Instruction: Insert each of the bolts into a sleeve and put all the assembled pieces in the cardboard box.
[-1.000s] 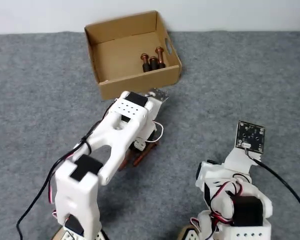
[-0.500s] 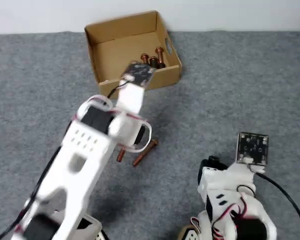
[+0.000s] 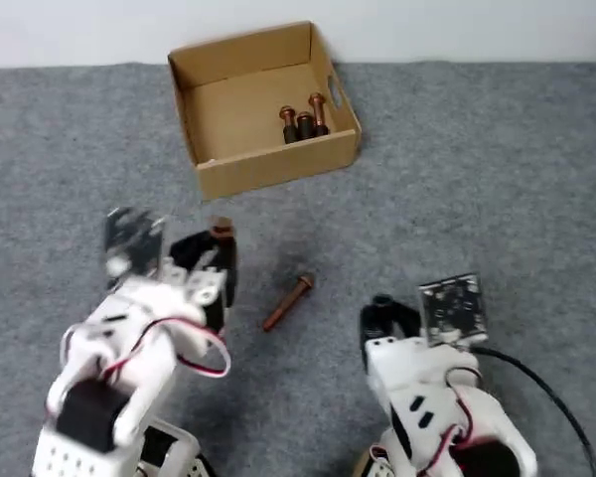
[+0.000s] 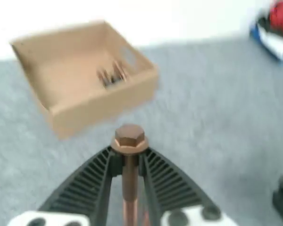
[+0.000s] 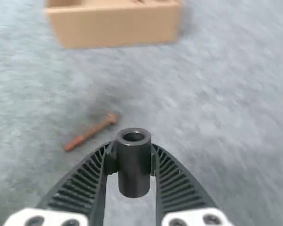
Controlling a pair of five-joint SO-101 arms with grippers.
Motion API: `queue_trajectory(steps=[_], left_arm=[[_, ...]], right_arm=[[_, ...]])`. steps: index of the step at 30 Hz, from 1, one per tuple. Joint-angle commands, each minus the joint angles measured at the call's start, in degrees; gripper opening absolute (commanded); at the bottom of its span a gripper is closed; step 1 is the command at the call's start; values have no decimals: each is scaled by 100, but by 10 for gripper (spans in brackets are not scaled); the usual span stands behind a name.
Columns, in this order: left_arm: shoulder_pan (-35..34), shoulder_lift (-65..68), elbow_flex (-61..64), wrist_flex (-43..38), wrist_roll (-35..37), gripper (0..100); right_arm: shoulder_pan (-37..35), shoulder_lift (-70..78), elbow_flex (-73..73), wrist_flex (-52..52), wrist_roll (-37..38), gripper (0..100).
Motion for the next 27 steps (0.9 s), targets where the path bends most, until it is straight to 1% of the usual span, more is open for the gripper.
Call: queue_trajectory(steps=[1, 6, 9, 11, 13, 17, 19, 25, 27], left_arm=[[-167, -1064, 338, -545, 35, 4], [-158, -2198, 787, -624, 53, 4], [-158, -2681, 901, -607, 53, 4], [-176, -2760, 892, -598, 79, 4], [-202, -2725, 848, -615, 343, 4], [-149, -2673, 752, -615, 1187, 4], [0, -2681, 769, -589, 1574, 4], [624, -2673, 778, -607, 2163, 4], [703, -2673, 884, -624, 2277, 4]], right_arm=[[-620, 22, 281, -804, 79, 8], [-1578, 22, 853, -1754, 97, 8], [-1956, 31, 1134, -2316, 97, 8], [-2132, 31, 1310, -2580, 237, 8], [-2246, 31, 1486, -2844, 510, 8], [-2369, 22, 1758, -3389, 870, 8], [-2457, 22, 1829, -3530, 1037, 8], [-2703, 4, 1776, -3679, 1301, 8], [-2756, -13, 1767, -3679, 1407, 8]])
